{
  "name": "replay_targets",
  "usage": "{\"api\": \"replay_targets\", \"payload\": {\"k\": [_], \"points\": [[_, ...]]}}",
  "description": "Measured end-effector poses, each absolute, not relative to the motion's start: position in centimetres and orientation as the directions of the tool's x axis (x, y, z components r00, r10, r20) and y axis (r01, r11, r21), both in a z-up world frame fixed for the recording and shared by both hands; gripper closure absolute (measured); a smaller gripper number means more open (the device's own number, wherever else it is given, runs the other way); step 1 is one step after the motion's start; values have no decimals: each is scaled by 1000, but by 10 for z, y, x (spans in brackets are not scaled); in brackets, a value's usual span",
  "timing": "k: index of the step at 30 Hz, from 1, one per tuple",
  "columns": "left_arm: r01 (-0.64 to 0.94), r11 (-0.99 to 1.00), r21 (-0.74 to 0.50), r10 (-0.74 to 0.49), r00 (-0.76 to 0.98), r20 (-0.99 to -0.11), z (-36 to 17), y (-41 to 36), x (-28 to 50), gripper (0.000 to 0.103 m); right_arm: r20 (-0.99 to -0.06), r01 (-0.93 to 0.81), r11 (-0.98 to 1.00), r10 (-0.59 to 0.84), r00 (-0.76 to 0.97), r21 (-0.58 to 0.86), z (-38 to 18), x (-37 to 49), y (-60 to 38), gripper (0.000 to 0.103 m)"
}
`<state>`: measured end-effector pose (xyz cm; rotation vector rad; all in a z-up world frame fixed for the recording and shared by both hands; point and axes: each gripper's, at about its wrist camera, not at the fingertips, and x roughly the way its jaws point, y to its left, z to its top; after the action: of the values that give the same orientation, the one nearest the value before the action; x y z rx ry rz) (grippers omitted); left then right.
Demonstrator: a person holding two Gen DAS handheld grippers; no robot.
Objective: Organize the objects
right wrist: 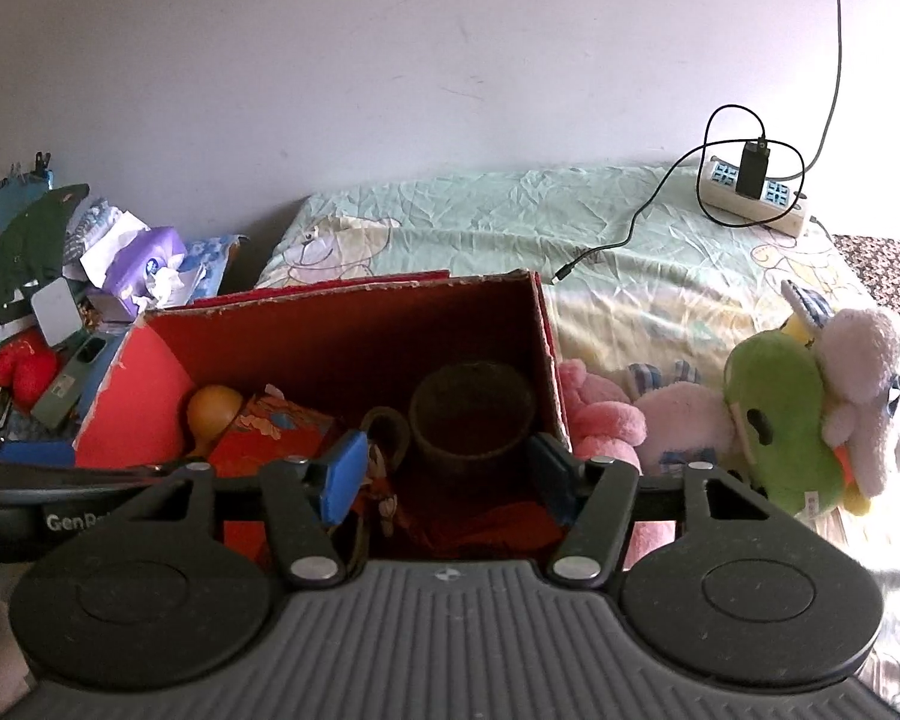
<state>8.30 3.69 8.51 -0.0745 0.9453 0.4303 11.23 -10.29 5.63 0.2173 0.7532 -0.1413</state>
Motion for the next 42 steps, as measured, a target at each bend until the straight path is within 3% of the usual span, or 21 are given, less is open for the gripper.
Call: {"api": "replay_targets", "payload": {"k": [11,42], "points": [[-412,901,136,348,498,-794,78,35,68,8,-680,179,972,-26,733,155,54,103,-97,41],[-419,897,141,338,444,-830,58,43,87,8,-756,171,975,-8,655,139,34,128,-96,41]]}}
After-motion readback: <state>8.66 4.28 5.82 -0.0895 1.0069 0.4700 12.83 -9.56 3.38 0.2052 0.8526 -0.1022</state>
